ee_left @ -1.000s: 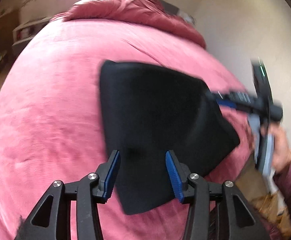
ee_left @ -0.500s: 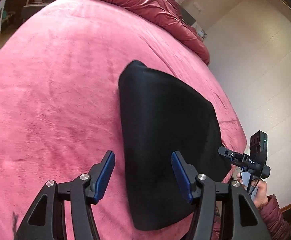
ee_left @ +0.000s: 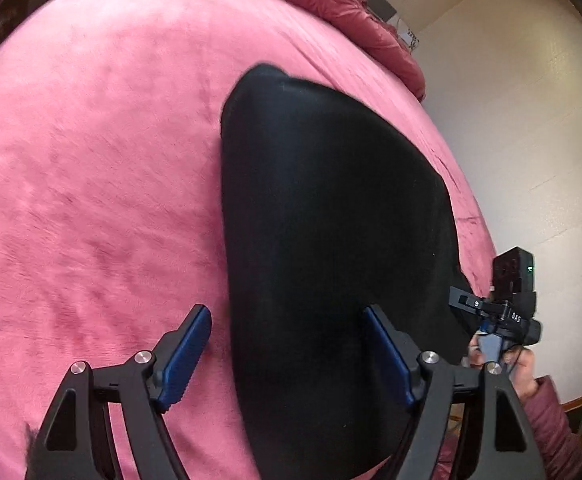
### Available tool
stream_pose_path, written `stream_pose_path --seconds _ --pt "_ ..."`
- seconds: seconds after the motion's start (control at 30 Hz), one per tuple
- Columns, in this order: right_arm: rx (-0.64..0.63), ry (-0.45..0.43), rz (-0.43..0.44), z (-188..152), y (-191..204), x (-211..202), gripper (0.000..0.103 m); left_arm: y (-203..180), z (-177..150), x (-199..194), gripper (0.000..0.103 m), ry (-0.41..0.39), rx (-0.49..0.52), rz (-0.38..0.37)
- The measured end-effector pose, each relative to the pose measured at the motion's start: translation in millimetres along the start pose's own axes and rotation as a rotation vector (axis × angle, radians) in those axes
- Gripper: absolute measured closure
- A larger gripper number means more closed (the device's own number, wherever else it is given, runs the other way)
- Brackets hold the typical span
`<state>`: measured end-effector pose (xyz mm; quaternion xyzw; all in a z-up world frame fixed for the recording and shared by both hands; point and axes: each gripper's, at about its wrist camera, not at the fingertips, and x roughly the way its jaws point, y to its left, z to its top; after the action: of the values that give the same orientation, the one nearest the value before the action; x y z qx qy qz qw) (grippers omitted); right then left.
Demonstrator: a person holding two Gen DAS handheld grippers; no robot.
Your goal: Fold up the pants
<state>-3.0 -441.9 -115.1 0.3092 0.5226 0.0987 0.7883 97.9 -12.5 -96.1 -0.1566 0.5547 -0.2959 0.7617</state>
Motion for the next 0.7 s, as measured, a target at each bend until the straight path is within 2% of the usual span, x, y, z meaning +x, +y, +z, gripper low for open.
stream_pose_path --seconds 0.03,0.2,0.3,0.33,0.37,0.4,0.43,0.6,0.7 --pt "0.003 0.0 0.025 -0.2 -2.8 1.6 0.0 1.8 1.3 5.6 0.024 0.017 -0.014 -0.019" --pt "-0.066 0.048 0.018 1.3 0.5 6.6 0.0 13.6 -3.5 16.7 0.023 0.031 -0.076 -0.079" --pt "-0.046 0.073 0.013 9.3 0.7 9.1 0.001 15.1 -3.4 18.4 0.024 0.033 -0.084 -0.099" --pt "-0.066 0.072 -0.009 11.2 4.9 10.0 0.006 14.5 -3.8 18.8 0.024 0.031 -0.083 -0.104" --pt "-0.088 0.07 -0.02 8.8 6.3 10.1 0.013 14.7 -4.3 18.7 0.029 0.029 -0.083 -0.11" --pt "-0.107 0.066 -0.022 7.8 10.6 9.9 0.019 12.9 -4.0 18.6 0.039 0.029 -0.084 -0.123" --pt "-0.109 0.067 -0.014 6.2 13.2 10.0 0.026 10.6 -4.5 19.8 0.041 0.03 -0.085 -0.138" --pt "-0.151 0.057 -0.061 2.7 34.3 14.7 0.038 -6.5 -6.5 13.4 0.062 -0.003 -0.025 -0.123" --pt "-0.191 0.047 -0.079 -2.3 54.9 10.4 0.049 -17.3 -6.1 0.9 0.065 -0.034 0.017 -0.123"
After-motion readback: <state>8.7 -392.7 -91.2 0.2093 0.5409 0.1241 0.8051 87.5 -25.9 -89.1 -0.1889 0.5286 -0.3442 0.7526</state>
